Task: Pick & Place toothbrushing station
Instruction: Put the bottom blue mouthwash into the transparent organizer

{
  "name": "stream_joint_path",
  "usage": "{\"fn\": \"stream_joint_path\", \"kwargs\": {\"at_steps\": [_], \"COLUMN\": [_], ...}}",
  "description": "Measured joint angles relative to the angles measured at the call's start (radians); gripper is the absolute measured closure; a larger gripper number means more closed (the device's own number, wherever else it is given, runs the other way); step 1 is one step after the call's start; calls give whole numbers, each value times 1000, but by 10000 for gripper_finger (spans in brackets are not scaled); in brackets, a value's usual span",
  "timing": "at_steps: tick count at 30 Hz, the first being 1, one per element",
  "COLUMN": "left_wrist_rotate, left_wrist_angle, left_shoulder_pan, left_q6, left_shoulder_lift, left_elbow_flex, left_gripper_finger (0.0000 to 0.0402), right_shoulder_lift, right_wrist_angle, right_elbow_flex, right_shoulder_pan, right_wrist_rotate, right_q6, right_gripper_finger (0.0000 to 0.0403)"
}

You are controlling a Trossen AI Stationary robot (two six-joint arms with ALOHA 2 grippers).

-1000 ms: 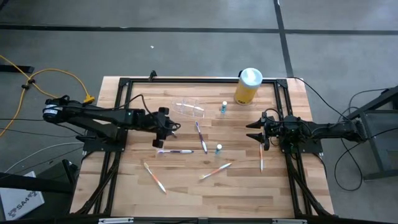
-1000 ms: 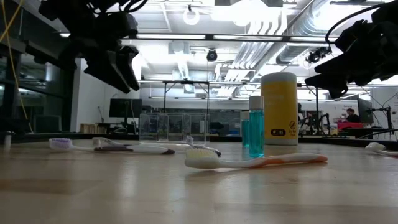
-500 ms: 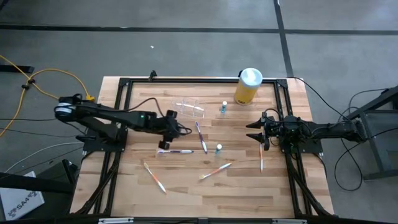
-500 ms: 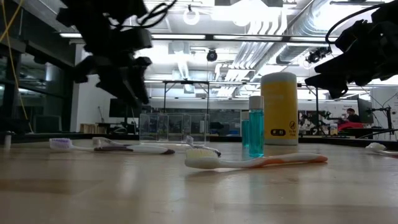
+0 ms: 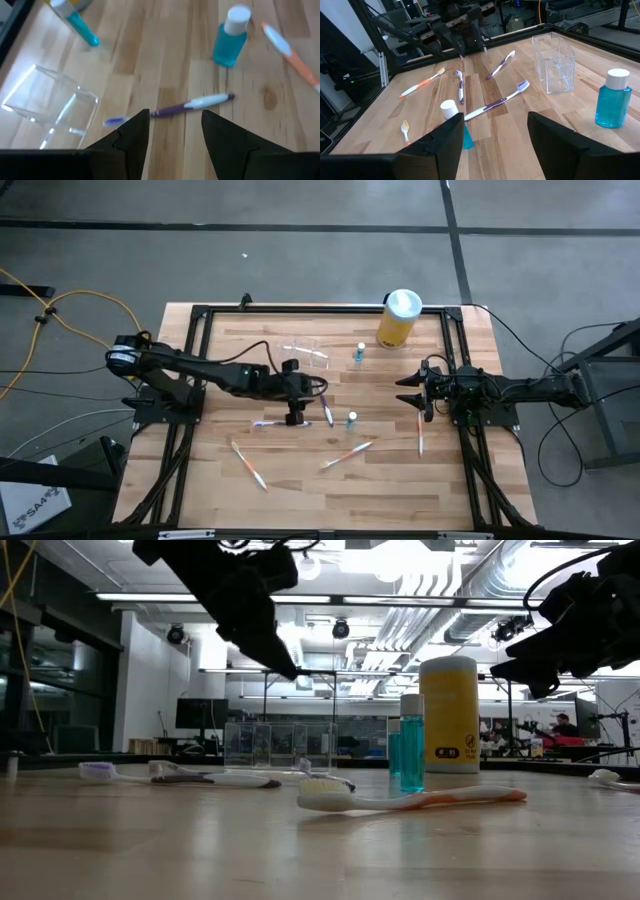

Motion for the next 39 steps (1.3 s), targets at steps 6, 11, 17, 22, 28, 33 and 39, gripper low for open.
{"fn": "stream_joint_path", "kwargs": {"at_steps": [6,11,17,22,28,33,39], "left_wrist_rotate": [-1,-1,2,3,4,5,6], "left_wrist_angle": [5,5,11,46,133,191,197], "left_shoulder_pan": [-29,-51,-68,-81,-102,-115,-116], "left_q6": [-43,-43,-60,-73,-67,-60,-65], "left_shoulder_lift": [0,0,0,0,0,0,0], "left_elbow_flex": [0,0,0,0,0,0,0], "left_gripper_finger": [227,227,227,227,227,227,227], "right_shoulder_lift": [0,0,0,0,0,0,0], "right_wrist_angle": [0,0,0,1,13,70,120], "right_elbow_flex": [0,0,0,0,0,0,0], "right_shoulder_pan": [0,0,0,0,0,0,0], "right_wrist_rotate": [0,0,0,0,5,3,4], "right_q6": [0,0,0,0,10,83,178], "right_gripper_finger": [192,192,192,192,192,192,192]}}
